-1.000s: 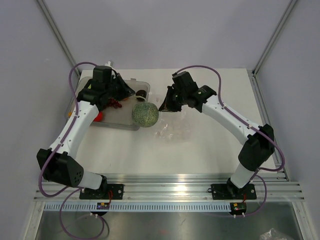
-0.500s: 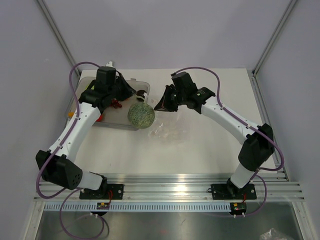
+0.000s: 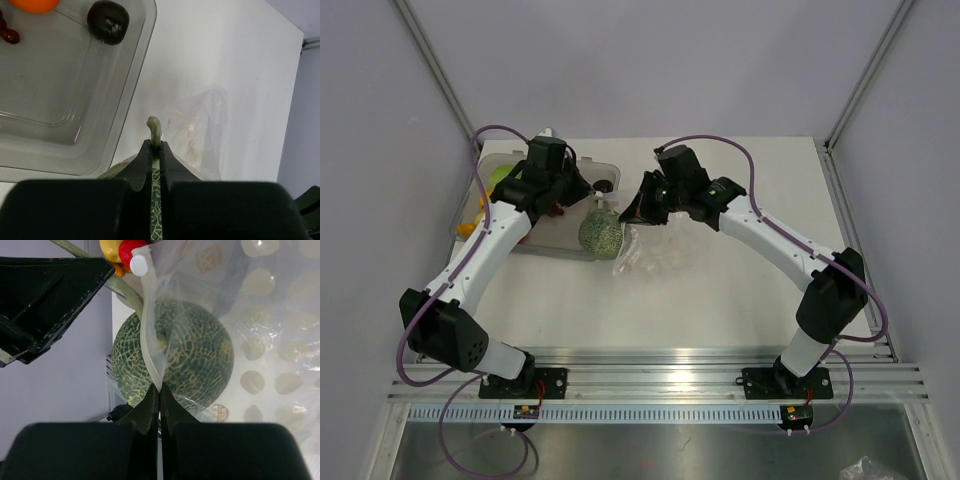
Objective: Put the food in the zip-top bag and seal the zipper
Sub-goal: Place the fake fruit in the zipper food storage bag.
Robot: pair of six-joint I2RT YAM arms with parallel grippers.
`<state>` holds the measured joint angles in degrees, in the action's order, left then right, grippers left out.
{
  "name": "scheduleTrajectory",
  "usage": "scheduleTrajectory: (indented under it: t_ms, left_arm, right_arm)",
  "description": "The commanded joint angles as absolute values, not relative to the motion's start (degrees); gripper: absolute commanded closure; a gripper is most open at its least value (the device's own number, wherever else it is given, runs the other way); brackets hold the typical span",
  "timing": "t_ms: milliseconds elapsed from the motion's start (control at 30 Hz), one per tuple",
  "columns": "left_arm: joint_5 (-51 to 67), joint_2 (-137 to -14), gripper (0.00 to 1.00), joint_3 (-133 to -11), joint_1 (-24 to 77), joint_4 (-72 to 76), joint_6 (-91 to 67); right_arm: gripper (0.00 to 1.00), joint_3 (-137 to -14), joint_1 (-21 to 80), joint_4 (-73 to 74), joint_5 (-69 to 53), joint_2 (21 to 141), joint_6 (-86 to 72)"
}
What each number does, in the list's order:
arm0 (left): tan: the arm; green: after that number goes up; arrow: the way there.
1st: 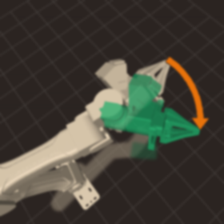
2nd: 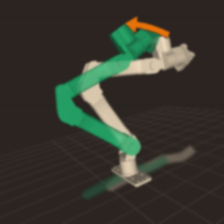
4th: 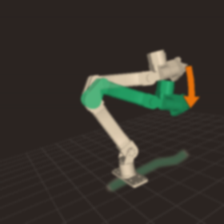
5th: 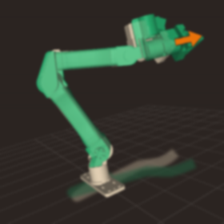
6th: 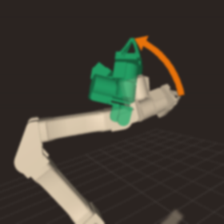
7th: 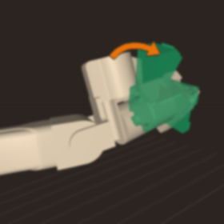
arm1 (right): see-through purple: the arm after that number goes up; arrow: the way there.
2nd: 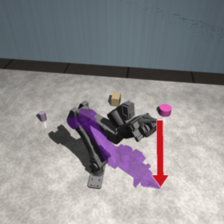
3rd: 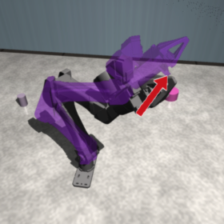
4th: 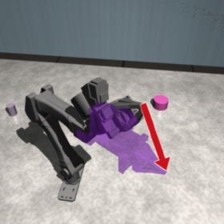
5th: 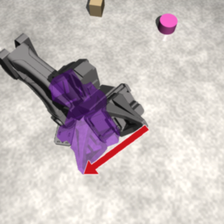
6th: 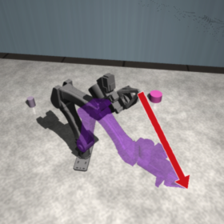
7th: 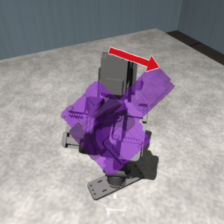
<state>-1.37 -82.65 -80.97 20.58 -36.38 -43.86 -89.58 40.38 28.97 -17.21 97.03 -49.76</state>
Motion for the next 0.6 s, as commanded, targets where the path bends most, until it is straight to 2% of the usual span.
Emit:
scheduleTrajectory:
  t_ms: [0,200,567]
  left_arm:
    - [-7.6,-79.3,1.00,-81.2,20.8,-32.2,-48.8]
    - [-13.1,-75.5,1.00,-80.3,20.8,-31.0,-51.6]
    - [-14.2,-71.5,1.00,-74.0,23.6,-26.6,-51.2]
  right_arm:
    - [1.00,-91.0,41.3,25.0,-18.5,95.5,-51.6]
    - [1.00,-88.6,41.3,20.3,-19.9,95.2,-54.8]
    - [1.00,-89.7,41.3,13.5,-22.2,98.3,-59.3]
